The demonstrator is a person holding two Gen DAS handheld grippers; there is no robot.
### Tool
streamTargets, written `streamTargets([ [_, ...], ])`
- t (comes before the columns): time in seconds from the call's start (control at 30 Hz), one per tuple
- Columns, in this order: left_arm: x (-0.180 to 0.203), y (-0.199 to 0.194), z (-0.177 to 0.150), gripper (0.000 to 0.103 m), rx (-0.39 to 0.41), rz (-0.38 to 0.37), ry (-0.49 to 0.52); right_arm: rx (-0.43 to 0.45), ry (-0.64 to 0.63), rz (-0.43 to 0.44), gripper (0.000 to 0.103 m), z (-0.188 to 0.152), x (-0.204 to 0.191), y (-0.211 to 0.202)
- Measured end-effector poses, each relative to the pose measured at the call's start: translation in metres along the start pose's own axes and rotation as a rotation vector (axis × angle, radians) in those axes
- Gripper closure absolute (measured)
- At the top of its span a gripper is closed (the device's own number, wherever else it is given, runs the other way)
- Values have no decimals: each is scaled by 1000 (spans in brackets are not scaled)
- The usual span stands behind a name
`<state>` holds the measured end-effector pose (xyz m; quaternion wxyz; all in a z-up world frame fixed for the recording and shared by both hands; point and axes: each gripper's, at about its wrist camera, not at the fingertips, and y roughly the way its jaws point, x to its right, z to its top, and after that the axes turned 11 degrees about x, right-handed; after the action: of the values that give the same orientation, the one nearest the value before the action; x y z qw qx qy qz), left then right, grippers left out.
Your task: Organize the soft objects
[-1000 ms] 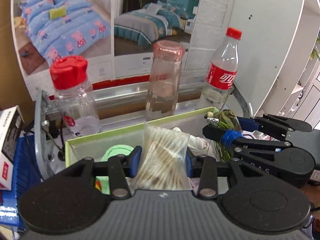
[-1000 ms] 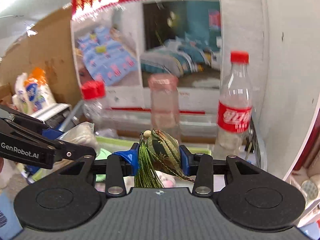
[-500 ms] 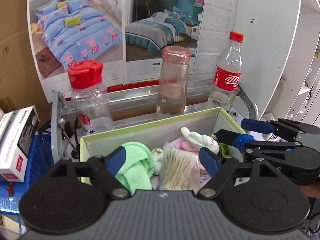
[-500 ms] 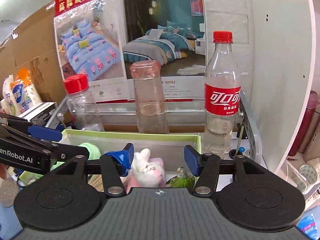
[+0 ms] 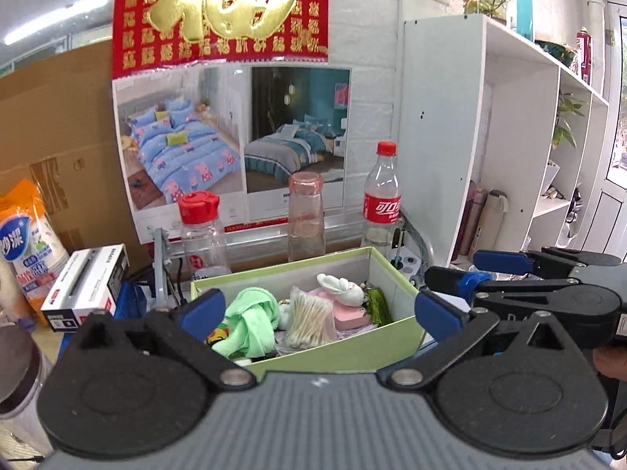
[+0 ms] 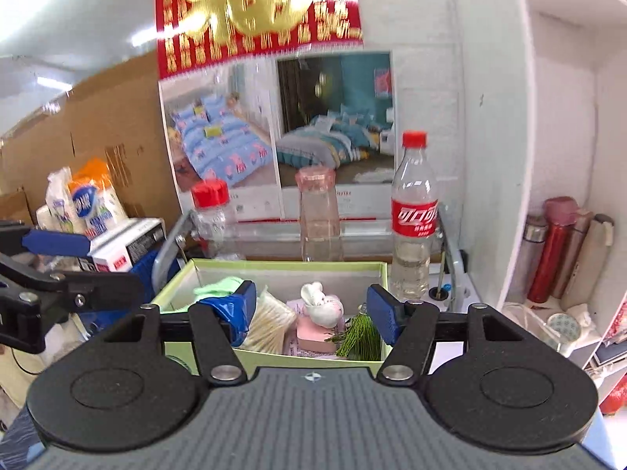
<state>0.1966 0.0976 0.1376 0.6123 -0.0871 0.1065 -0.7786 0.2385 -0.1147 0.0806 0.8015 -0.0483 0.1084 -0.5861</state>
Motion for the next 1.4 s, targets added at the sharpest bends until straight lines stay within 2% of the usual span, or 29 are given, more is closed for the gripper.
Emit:
streamTargets([
  [0.2, 22, -49, -12, 0, 72, 48, 25, 124, 25, -9, 54, -1, -14, -64],
  [0.33, 34, -76, -26, 0, 137, 110, 2, 188, 11, -56, 54, -13, -25, -98],
  [0.43, 41, -89, -40, 0, 140, 159, -29, 234, 4, -118, 53, -31, -32, -118],
  [0.63, 35, -101, -76, 0, 106, 246, -154, 210, 12, -227, 53, -76, -33, -133],
  [0.77, 29, -94, -104, 0, 42, 303, -199, 171, 44, -244, 52, -102, -28, -133],
  [0.97, 25, -78, -136, 0, -38, 385, -173, 125, 74, -186, 52, -127, -30, -136],
  [1.17, 22, -85, -145, 0, -20, 435, -161, 111, 89, -117, 52, -136, -36, -145],
  [1.4, 21, -93, -153, 0, -27, 489, -134, 133, 74, -116, 52, -139, -44, -153],
])
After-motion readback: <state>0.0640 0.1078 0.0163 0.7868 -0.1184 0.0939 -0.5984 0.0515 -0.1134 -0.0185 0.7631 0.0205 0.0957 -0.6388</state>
